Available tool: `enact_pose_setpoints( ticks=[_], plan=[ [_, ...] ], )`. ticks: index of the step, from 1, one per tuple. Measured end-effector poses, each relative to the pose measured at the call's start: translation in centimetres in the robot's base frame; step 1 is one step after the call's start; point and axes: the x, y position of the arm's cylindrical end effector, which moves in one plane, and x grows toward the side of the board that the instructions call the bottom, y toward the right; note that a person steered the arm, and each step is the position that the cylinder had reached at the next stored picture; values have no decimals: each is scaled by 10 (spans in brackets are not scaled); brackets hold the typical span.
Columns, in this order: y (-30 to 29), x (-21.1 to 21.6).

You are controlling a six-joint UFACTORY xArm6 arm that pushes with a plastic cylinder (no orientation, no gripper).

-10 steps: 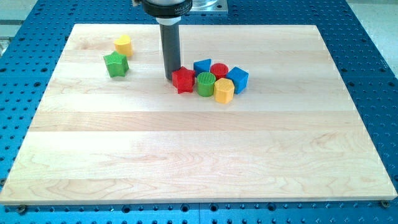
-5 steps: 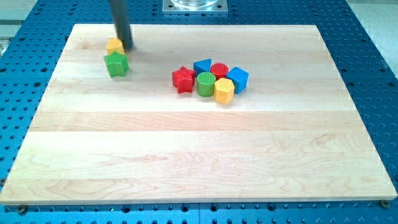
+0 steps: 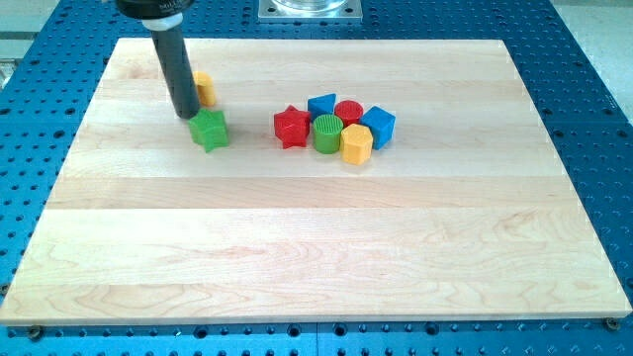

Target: Push the green star into the red star

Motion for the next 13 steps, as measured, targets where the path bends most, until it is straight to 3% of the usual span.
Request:
enact_pose_setpoints(
  ticks=[1, 6, 7, 8, 10, 11, 12, 13],
  plan=[
    [-31, -19],
    [-20, -36],
    [21, -17],
    [58, 33],
    [36, 60],
    [73, 91],
    [53, 90],
    [55, 141]
  ],
)
